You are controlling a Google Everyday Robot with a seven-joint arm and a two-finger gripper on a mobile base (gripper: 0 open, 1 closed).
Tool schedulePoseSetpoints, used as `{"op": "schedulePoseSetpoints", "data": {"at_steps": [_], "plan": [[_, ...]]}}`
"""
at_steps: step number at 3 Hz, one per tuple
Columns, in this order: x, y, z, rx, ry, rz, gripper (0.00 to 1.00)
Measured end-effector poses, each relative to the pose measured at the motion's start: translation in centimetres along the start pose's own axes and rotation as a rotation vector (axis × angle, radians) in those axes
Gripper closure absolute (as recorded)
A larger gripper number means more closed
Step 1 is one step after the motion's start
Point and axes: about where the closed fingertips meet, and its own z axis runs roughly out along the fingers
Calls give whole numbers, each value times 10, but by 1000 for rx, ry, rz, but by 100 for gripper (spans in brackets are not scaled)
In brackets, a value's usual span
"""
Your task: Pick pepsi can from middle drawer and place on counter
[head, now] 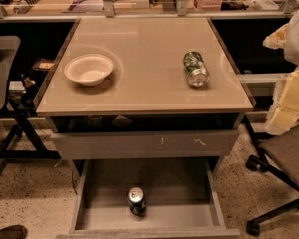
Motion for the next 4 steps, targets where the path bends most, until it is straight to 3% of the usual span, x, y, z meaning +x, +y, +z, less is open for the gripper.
{"op": "schedulePoseSetpoints", "data": {"at_steps": [1, 2, 3, 4], "plan": [[0, 0, 0, 0, 0, 0, 0], [5, 8, 13, -32, -15, 27, 0], [12, 28, 40, -89, -61, 82, 0], [24, 75, 88, -204, -143, 180, 0]]}}
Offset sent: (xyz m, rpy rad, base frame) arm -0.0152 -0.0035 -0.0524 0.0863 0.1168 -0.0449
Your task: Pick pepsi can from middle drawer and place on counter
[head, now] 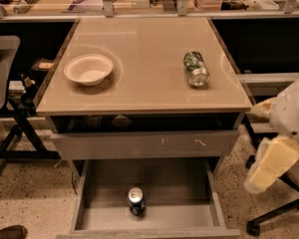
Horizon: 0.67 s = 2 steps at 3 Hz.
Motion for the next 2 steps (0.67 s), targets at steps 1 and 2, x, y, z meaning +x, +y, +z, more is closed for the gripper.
{"op": "schedulePoseSetpoints", "data": {"at_steps": [1, 2], "plan": [[20, 32, 45, -103, -38, 78, 0], [20, 32, 45, -103, -38, 78, 0]]}}
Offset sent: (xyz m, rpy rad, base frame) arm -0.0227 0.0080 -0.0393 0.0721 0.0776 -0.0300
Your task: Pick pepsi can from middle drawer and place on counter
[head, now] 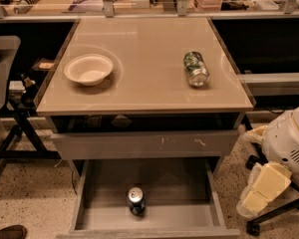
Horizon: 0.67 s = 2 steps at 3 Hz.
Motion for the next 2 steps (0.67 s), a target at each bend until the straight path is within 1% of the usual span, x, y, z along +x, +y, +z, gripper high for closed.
{"op": "schedulePoseSetpoints", "data": {"at_steps": [1, 2], "plan": [[2, 13, 39, -56, -60, 3, 0], [-7, 22, 90, -121, -201, 15, 0]]}}
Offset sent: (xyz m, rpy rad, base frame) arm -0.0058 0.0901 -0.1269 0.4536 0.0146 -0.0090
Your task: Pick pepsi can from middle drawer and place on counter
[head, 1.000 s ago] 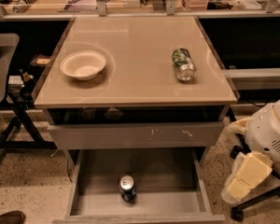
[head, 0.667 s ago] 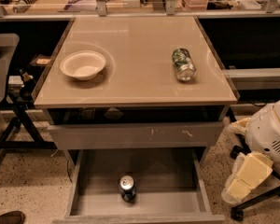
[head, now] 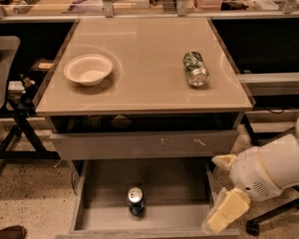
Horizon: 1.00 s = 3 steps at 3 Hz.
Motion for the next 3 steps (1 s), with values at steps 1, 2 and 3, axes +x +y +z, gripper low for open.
{"op": "schedulePoseSetpoints", "data": {"at_steps": [1, 2, 3], "plan": [[-7, -4, 38, -26, -116, 18, 0], [-7, -4, 38, -26, -116, 18, 0], [-1, -3, 60, -45, -136, 51, 0]]}}
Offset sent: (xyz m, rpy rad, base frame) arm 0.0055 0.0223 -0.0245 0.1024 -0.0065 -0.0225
